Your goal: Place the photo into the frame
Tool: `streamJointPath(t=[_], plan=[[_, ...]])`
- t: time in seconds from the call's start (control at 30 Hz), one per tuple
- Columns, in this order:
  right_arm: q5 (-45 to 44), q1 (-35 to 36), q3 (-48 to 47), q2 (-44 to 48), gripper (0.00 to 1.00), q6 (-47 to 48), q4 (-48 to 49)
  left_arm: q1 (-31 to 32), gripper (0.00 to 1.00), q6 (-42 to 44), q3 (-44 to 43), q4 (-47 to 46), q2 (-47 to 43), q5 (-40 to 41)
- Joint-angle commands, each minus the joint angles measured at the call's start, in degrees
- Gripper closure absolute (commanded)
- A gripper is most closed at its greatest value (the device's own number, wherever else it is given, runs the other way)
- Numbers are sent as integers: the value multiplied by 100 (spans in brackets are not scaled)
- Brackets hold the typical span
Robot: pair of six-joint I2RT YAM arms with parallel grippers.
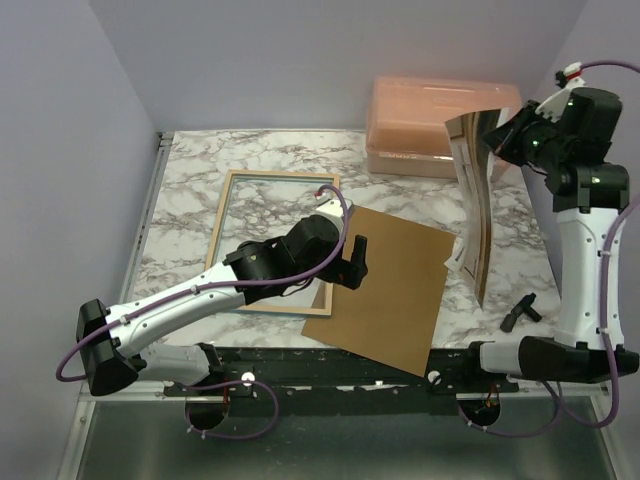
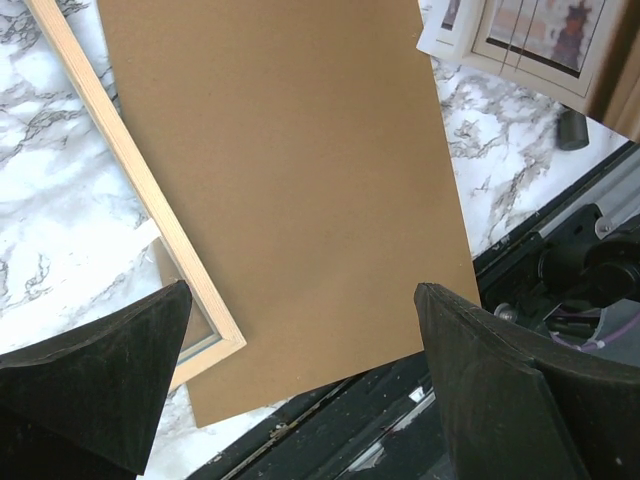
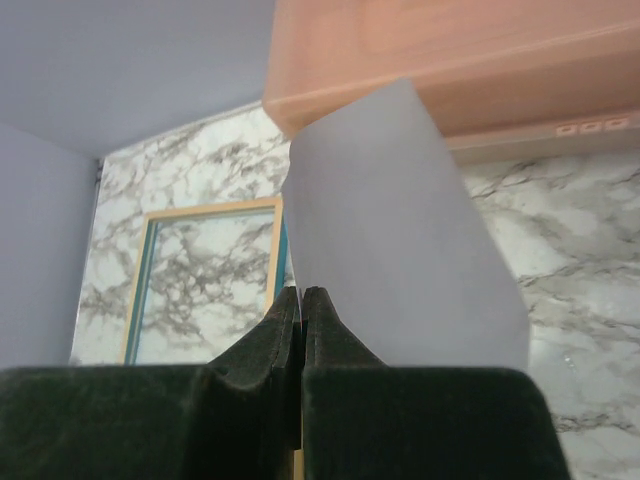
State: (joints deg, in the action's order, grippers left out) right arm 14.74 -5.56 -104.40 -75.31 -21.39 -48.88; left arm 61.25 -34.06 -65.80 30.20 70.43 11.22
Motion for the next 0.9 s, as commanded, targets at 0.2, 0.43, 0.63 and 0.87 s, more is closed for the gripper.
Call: streamJointPath(t=[0.2, 0.43, 0.63, 0.87], plan=[[140, 1979, 1935, -435, 100, -853, 1535, -177, 2, -318, 324, 65, -350, 149], [65, 2842, 3685, -781, 100, -2309, 4094, -571, 2, -673, 1012, -120, -853, -105], [-437, 3945, 3510, -1749, 99, -2754, 4835, -804, 2, -758, 1411, -43, -1187, -173], [-468, 4520, 3477, -2405, 69, -3207, 5708, -988, 2, -914, 1825, -5, -1479, -242]])
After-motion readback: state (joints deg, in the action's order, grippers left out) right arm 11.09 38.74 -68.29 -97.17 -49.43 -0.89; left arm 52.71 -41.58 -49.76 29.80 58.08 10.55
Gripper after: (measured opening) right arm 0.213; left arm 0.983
